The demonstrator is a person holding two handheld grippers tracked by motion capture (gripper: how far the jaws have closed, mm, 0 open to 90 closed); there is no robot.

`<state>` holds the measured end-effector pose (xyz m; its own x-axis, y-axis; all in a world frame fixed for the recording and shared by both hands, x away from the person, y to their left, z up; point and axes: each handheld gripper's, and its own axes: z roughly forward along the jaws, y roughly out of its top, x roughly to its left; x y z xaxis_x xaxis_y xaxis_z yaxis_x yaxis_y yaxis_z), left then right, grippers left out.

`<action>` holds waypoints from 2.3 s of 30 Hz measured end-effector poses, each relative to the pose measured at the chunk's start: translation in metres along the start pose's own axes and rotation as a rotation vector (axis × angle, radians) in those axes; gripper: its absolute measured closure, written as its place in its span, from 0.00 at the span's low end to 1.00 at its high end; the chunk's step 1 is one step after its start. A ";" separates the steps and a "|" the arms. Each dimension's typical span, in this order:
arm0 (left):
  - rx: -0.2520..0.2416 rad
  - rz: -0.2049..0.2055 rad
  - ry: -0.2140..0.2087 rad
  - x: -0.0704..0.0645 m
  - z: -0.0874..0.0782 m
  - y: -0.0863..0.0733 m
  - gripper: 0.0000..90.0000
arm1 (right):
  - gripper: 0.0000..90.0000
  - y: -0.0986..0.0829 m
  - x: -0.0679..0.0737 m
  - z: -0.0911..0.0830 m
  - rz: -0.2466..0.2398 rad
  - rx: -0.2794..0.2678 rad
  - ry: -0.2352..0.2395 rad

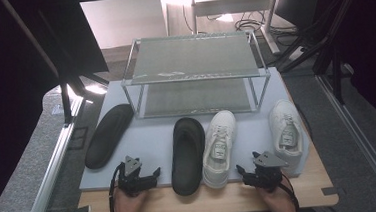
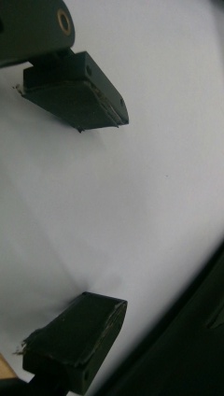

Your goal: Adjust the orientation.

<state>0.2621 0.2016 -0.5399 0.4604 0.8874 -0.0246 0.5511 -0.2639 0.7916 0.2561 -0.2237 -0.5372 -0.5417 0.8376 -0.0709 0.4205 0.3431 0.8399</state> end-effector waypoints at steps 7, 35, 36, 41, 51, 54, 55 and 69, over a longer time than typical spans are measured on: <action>-0.002 -0.004 0.004 0.000 0.000 0.000 0.14 | 0.26 0.000 0.000 0.000 0.000 0.000 0.000; -0.030 -0.027 -0.008 0.011 -0.012 0.006 0.21 | 0.26 0.000 0.000 0.000 0.000 0.000 -0.001; -0.027 -0.026 -0.008 0.012 -0.012 0.007 0.22 | 0.26 0.000 0.000 0.000 0.000 0.000 -0.001; -0.024 -0.023 -0.008 0.015 -0.013 0.009 0.23 | 0.26 0.000 0.000 0.000 0.000 0.000 -0.001; 0.002 -0.029 -0.014 0.028 -0.014 0.012 0.26 | 0.26 0.000 0.000 0.000 -0.002 0.000 -0.001; 0.006 -0.033 -0.013 0.032 -0.014 0.013 0.26 | 0.26 0.000 0.000 0.000 -0.002 0.000 -0.001; 0.006 -0.032 -0.014 0.033 -0.014 0.013 0.26 | 0.26 0.000 0.000 0.000 -0.001 -0.001 0.001; 0.021 -0.032 0.023 0.058 -0.022 0.023 0.33 | 0.26 0.000 0.000 0.000 0.000 -0.001 0.004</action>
<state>0.2865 0.2555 -0.5100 0.4268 0.9036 -0.0354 0.5795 -0.2433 0.7778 0.2566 -0.2239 -0.5373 -0.5445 0.8359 -0.0692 0.4196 0.3429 0.8404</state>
